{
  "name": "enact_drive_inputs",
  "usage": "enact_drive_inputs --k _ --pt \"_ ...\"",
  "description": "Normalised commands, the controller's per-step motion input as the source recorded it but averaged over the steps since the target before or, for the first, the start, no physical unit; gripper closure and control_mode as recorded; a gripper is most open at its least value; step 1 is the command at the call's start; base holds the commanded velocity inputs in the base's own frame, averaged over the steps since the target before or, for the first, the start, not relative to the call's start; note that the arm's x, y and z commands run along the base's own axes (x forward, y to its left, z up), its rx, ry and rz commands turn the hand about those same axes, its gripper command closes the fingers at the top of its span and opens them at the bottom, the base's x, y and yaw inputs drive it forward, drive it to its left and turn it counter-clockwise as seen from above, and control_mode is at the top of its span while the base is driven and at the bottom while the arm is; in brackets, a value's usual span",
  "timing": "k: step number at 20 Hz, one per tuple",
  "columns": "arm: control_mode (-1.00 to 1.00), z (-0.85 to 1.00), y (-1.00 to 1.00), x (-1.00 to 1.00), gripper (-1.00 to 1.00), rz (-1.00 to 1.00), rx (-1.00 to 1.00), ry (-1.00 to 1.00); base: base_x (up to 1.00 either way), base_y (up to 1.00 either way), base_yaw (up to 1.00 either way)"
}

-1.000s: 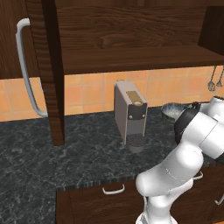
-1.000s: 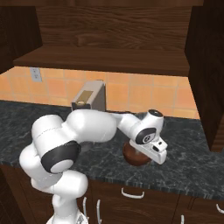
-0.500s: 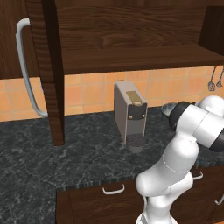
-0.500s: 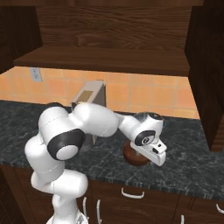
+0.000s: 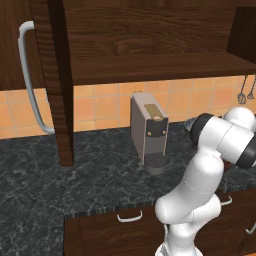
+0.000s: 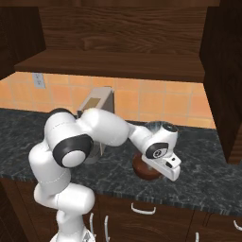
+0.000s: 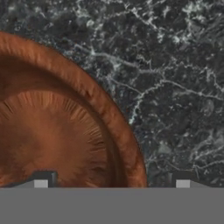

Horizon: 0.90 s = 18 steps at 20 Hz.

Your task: Pick up the bowls on the counter and stack them on top of one another in the open cabinet. Place the smaller bowl on top of the larger bowl.

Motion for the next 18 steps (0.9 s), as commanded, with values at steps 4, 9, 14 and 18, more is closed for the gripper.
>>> enact_drive_inputs --k 4,9,14,18 --pt "-1.0 0.0 0.0 0.0 1.0 0.0 0.0 0.0 0.0 0.0 0.0" --pt "-1.0 0.0 0.0 -0.03 1.0 0.0 0.0 0.0 0.0 0.0 0.0" --pt "-1.0 0.08 0.0 -0.21 1.0 -0.06 0.0 -0.03 0.0 0.0 0.0" --pt "-1.0 0.51 0.0 -0.11 1.0 -0.15 0.0 -0.14 0.0 0.0 0.0"
